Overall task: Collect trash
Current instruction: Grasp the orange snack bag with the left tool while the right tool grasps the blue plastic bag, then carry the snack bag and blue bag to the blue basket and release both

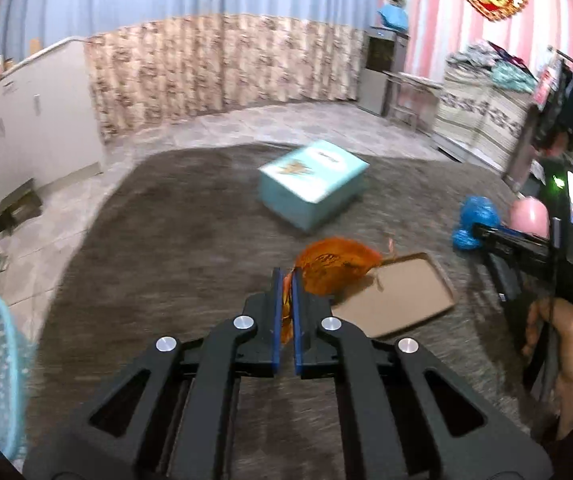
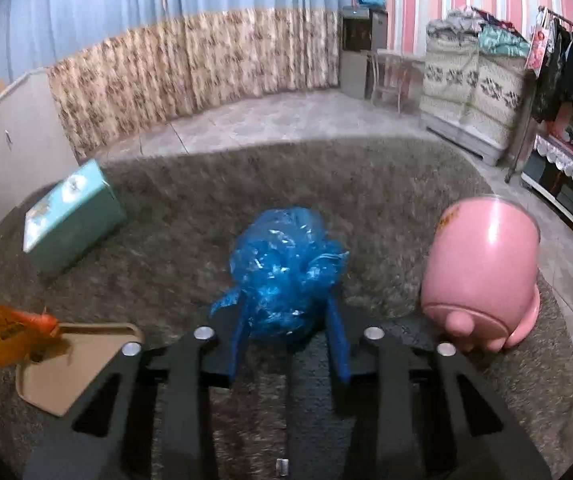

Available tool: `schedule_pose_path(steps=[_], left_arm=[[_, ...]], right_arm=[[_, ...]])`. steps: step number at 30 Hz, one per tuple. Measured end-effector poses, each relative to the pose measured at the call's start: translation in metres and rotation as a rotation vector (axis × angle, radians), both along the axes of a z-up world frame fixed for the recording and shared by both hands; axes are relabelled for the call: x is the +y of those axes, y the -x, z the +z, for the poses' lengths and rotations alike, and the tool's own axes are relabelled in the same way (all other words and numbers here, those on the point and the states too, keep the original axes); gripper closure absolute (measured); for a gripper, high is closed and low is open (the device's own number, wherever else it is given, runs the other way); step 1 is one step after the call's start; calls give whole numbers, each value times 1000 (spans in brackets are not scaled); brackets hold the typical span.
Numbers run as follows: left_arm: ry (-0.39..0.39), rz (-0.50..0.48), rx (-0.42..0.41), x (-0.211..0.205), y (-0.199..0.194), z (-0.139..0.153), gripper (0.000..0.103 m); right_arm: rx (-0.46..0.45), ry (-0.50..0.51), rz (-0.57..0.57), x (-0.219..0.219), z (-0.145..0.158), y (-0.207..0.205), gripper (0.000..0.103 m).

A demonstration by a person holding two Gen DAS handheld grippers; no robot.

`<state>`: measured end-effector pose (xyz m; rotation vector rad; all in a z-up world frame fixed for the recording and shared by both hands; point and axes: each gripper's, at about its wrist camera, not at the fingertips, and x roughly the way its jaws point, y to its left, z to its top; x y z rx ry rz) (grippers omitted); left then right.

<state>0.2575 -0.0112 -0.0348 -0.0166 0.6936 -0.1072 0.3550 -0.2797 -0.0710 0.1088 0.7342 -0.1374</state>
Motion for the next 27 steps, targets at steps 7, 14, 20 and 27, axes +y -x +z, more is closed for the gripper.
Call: schedule_pose_path(steps=[7, 14, 20, 27], left_arm=[[-25, 134, -81, 67, 46, 36, 100], [-38, 285, -94, 147, 91, 58, 100], [-65, 418, -87, 218, 125, 58, 100], [-81, 542, -33, 285, 142, 30, 100]], right_arm=[[-139, -43, 82, 48, 47, 31, 72], [-169, -45, 255, 147, 61, 54, 72], [-173, -58, 418, 237, 61, 67, 72], [-133, -55, 590, 331, 39, 81, 72]])
